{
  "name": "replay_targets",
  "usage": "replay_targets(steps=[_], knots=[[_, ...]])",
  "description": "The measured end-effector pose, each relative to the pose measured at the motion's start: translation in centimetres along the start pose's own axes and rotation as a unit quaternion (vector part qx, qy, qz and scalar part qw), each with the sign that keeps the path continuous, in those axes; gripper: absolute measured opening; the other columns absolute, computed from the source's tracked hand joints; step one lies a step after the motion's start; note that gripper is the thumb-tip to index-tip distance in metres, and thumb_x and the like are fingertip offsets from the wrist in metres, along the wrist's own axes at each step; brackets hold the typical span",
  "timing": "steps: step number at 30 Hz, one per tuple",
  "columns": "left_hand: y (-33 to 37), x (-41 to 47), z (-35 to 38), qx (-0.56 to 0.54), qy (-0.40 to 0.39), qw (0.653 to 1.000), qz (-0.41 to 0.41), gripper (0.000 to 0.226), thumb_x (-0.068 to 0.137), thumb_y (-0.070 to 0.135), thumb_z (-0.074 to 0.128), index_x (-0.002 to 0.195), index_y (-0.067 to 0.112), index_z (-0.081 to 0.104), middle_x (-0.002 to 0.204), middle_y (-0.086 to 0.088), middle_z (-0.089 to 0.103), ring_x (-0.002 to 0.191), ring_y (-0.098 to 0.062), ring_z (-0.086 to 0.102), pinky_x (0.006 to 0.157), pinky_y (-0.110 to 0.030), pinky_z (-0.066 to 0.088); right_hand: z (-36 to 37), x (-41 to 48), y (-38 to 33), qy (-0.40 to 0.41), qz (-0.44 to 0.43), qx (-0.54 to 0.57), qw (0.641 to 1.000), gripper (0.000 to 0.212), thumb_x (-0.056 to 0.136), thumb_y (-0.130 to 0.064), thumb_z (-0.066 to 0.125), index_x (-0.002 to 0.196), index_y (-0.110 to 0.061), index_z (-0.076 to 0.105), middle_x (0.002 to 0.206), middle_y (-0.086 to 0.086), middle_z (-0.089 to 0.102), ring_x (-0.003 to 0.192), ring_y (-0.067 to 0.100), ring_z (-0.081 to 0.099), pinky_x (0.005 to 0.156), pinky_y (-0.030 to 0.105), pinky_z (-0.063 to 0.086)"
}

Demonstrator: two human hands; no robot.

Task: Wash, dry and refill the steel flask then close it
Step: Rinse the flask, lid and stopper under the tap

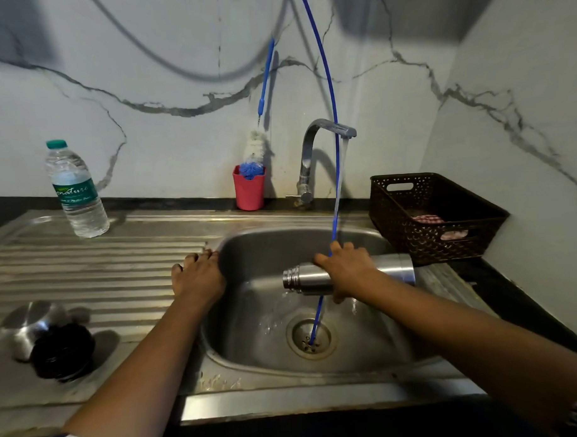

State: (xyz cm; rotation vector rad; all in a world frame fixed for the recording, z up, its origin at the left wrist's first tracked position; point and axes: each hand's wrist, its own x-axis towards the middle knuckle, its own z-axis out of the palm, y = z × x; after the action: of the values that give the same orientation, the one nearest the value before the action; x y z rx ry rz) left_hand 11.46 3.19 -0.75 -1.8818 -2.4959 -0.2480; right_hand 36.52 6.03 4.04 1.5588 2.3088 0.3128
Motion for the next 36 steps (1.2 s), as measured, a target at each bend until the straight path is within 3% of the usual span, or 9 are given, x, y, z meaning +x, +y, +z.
replay_targets(steps=[6, 11, 19, 22, 26, 28, 31, 33, 36], knots=[[0.0, 0.1, 0.1, -0.002, 0.001, 1.000, 0.002, 0.051, 0.093, 0.030, 0.043, 0.143, 0.023, 0.036, 0.151, 0.000, 0.035, 0.136, -0.025, 0.031, 0.106, -0.048, 0.026, -0.6, 0.2, -1.6, 0.023, -0.024, -0.118, 0.992, 0.077, 0.076, -0.030, 0.072, 0.141, -0.028, 0.031, 0.137, 0.016, 0.032, 0.126, 0.036, 0.034, 0.099, 0.049, 0.035], [0.2, 0.1, 0.1, -0.001, 0.005, 1.000, -0.001, 0.050, 0.094, 0.029, 0.042, 0.143, 0.023, 0.036, 0.151, 0.000, 0.035, 0.136, -0.025, 0.031, 0.106, -0.047, 0.026, -3.0, 0.5, -1.6, 0.115, -0.051, -0.185, 0.975, 0.060, 0.083, -0.039, 0.063, 0.137, -0.028, 0.037, 0.132, 0.016, 0.035, 0.123, 0.035, 0.036, 0.098, 0.048, 0.032], [0.3, -0.1, 0.0, 0.005, 0.011, 1.000, -0.003, 0.048, 0.097, 0.031, 0.039, 0.144, 0.023, 0.035, 0.151, 0.000, 0.034, 0.137, -0.025, 0.030, 0.107, -0.047, 0.025, -8.8, -0.4, -0.5, 0.291, -0.070, -0.398, 0.867, 0.051, 0.084, -0.038, 0.058, 0.129, -0.018, 0.045, 0.129, 0.014, 0.042, 0.122, 0.034, 0.038, 0.103, 0.046, 0.030], [0.3, -0.1, 0.0, 0.006, 0.013, 1.000, -0.004, 0.048, 0.097, 0.030, 0.039, 0.144, 0.023, 0.034, 0.152, 0.001, 0.033, 0.137, -0.024, 0.030, 0.108, -0.047, 0.025, -8.8, -0.9, 0.0, 0.304, -0.051, -0.254, 0.917, 0.055, 0.085, -0.030, 0.059, 0.135, -0.021, 0.039, 0.133, 0.013, 0.038, 0.123, 0.032, 0.037, 0.102, 0.045, 0.031], [0.4, -0.2, 0.1, 0.001, 0.015, 1.000, -0.001, 0.049, 0.096, 0.029, 0.040, 0.145, 0.023, 0.033, 0.153, 0.001, 0.032, 0.138, -0.024, 0.028, 0.109, -0.047, 0.024, -4.8, -0.1, 0.3, 0.173, 0.019, 0.105, 0.979, 0.079, 0.072, -0.031, 0.076, 0.138, -0.025, 0.033, 0.133, 0.012, 0.042, 0.118, 0.031, 0.045, 0.093, 0.043, 0.043], [0.4, -0.3, 0.1, -0.001, 0.022, 1.000, 0.002, 0.051, 0.095, 0.029, 0.041, 0.145, 0.023, 0.032, 0.153, 0.000, 0.031, 0.139, -0.025, 0.028, 0.109, -0.046, 0.024, -1.8, 1.0, 1.3, 0.100, 0.048, 0.286, 0.952, 0.089, 0.062, -0.034, 0.082, 0.136, -0.020, 0.034, 0.129, 0.012, 0.050, 0.110, 0.029, 0.053, 0.088, 0.036, 0.047], [0.4, -0.2, 0.3, 0.000, 0.027, 1.000, -0.005, 0.052, 0.095, 0.033, 0.040, 0.146, 0.022, 0.032, 0.154, 0.001, 0.029, 0.139, -0.024, 0.028, 0.108, -0.045, 0.025, 1.5, 2.2, 2.6, 0.042, 0.107, 0.525, 0.843, 0.093, 0.057, -0.024, 0.086, 0.135, -0.017, 0.036, 0.126, 0.011, 0.055, 0.098, 0.024, 0.056, 0.080, 0.036, 0.050], [0.4, -0.1, 0.5, 0.007, 0.028, 1.000, -0.007, 0.054, 0.096, 0.037, 0.039, 0.147, 0.022, 0.030, 0.155, 0.002, 0.027, 0.139, -0.023, 0.027, 0.108, -0.044, 0.025, 3.3, 2.9, 2.8, 0.039, 0.137, 0.599, 0.788, 0.091, 0.058, -0.017, 0.086, 0.134, -0.016, 0.037, 0.123, 0.011, 0.054, 0.094, 0.022, 0.055, 0.076, 0.035, 0.050], [0.5, 0.1, 0.6, 0.014, 0.027, 0.999, -0.009, 0.059, 0.096, 0.042, 0.039, 0.149, 0.022, 0.026, 0.157, 0.002, 0.022, 0.142, -0.022, 0.022, 0.110, -0.044, 0.023, 5.3, 4.1, 2.6, 0.054, 0.160, 0.601, 0.781, 0.093, 0.055, -0.016, 0.087, 0.133, -0.015, 0.037, 0.125, 0.011, 0.054, 0.102, 0.025, 0.056, 0.089, 0.042, 0.049]])
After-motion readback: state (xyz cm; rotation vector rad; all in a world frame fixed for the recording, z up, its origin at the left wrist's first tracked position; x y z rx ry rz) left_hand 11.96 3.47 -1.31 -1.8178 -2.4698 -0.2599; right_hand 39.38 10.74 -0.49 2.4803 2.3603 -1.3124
